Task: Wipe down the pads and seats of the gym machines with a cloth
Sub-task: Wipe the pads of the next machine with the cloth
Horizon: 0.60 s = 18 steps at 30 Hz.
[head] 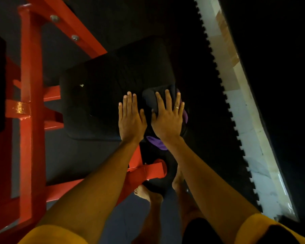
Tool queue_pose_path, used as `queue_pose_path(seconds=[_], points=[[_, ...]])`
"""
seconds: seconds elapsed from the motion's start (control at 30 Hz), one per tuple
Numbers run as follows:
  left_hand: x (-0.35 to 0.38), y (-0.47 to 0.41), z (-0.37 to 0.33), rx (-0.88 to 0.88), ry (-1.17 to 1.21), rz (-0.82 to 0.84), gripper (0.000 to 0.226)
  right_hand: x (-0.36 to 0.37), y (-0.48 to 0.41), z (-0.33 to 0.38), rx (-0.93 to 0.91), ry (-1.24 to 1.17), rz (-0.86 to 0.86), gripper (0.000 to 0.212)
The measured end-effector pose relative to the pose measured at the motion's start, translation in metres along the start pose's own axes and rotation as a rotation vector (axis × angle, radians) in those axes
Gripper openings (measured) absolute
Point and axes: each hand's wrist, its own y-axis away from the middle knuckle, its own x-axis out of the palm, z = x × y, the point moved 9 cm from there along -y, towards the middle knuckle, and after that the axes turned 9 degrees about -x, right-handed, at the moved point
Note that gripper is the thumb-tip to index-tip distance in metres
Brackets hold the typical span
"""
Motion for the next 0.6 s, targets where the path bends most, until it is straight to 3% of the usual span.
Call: queue_pose_path(seconds=[0.13, 0.2, 0.47, 0.6], points=[[0.003, 0.006, -0.001, 0.004, -0.031, 0.037, 0.071, -0.007, 0.048, 0.008, -0.323, -0.038, 0.045, 0.063], [0.001, 0.007, -0.001, 0.007, -0.033, 0.031, 0.076, -0.011, 0.056, -0.005, -0.389, -0.047, 0.061, 0.060], [-0.003, 0.004, 0.003, -0.103, 0.036, -0.039, 0.059, -0.003, -0.064, -0.002, -0.206, -0.053, 0.059, 0.056], [-0.001, 0.002, 0.009, -0.189, 0.032, -0.043, 0.062, -0.003, -0.049, 0.012, -0.347, -0.093, 0.053, 0.058]])
